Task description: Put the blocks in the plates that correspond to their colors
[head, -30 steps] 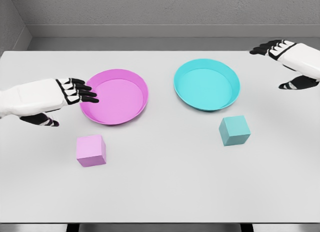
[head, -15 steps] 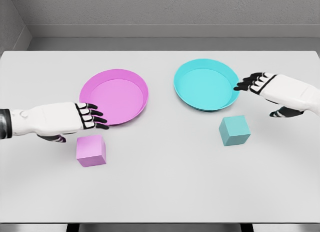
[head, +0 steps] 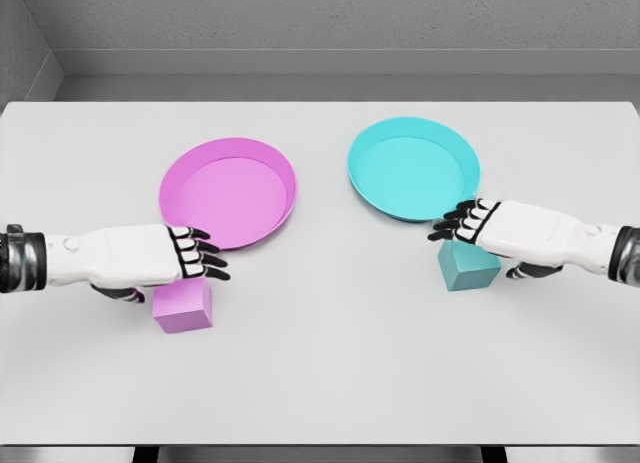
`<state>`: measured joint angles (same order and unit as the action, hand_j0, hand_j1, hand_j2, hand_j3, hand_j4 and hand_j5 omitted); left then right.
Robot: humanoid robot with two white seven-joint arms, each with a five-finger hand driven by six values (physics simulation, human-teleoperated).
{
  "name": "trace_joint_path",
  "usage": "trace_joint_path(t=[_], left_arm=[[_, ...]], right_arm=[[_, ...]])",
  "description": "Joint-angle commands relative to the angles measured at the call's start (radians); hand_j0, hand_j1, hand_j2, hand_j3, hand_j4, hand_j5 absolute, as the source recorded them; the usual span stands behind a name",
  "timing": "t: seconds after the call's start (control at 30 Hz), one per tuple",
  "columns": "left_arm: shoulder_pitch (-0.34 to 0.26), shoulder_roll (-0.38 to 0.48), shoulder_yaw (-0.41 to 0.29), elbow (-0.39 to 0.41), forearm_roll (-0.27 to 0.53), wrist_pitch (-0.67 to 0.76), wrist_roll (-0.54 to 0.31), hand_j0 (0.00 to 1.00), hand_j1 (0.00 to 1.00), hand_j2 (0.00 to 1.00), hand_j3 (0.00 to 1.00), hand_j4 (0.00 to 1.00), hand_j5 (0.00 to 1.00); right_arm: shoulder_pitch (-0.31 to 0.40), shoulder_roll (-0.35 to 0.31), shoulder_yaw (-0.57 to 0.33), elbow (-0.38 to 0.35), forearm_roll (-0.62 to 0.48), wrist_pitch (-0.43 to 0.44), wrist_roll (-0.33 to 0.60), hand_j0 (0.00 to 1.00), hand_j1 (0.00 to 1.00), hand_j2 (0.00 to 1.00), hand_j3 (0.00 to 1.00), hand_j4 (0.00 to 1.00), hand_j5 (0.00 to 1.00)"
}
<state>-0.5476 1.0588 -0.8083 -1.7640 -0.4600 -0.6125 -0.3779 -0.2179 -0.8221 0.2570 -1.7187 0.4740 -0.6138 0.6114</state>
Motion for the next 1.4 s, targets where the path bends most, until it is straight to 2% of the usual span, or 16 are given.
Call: trace_joint_path(t=[0.0,0.57,0.83,1.07,1.13,1.3,1.37], left_arm=[[0.000,-0.011,-0.002,0.000,0.006,0.002,-0.013,1.00,1.00,1.00,1.00,1.00,1.00],[0.002,-0.007,-0.017,0.000,0.004,0.002,-0.015,1.00,1.00,1.00,1.00,1.00,1.00],[0.002,-0.011,-0.031,0.000,0.004,0.002,-0.049,0.92,0.92,0.92,0.92,0.92,0.92],[0.002,-0.010,-0.031,0.000,0.004,0.002,-0.050,0.76,0.76,0.76,0.76,0.76,0.76],[0.002,-0.010,-0.031,0.000,0.004,0.002,-0.050,0.73,0.73,0.73,0.73,0.73,0.73],[0.002,-0.008,-0.031,0.000,0.004,0.002,-0.050,0.67,0.67,0.67,0.67,0.67,0.67],[0.002,-0.008,-0.031,0.000,0.004,0.002,-0.050,0.63,0.63,0.63,0.63,0.63,0.63]], right_arm=[[0.000,-0.002,0.005,-0.002,0.012,0.003,-0.001,1.00,1.00,1.00,1.00,1.00,1.00],[-0.017,0.027,0.041,0.022,0.104,0.003,-0.001,1.00,1.00,1.00,1.00,1.00,1.00],[-0.017,0.054,0.039,0.053,0.127,0.003,-0.001,1.00,1.00,1.00,1.00,1.00,1.00],[-0.018,0.070,0.041,0.065,0.137,0.003,-0.001,0.99,0.99,0.99,0.99,0.99,0.99],[-0.018,0.069,0.031,0.065,0.137,0.003,-0.001,0.87,0.87,0.87,0.87,0.87,0.87],[-0.018,0.067,0.028,0.065,0.129,0.003,-0.001,0.74,0.74,0.74,0.74,0.74,0.74],[-0.020,0.066,0.028,0.065,0.127,0.003,-0.001,0.73,0.73,0.73,0.73,0.73,0.73]])
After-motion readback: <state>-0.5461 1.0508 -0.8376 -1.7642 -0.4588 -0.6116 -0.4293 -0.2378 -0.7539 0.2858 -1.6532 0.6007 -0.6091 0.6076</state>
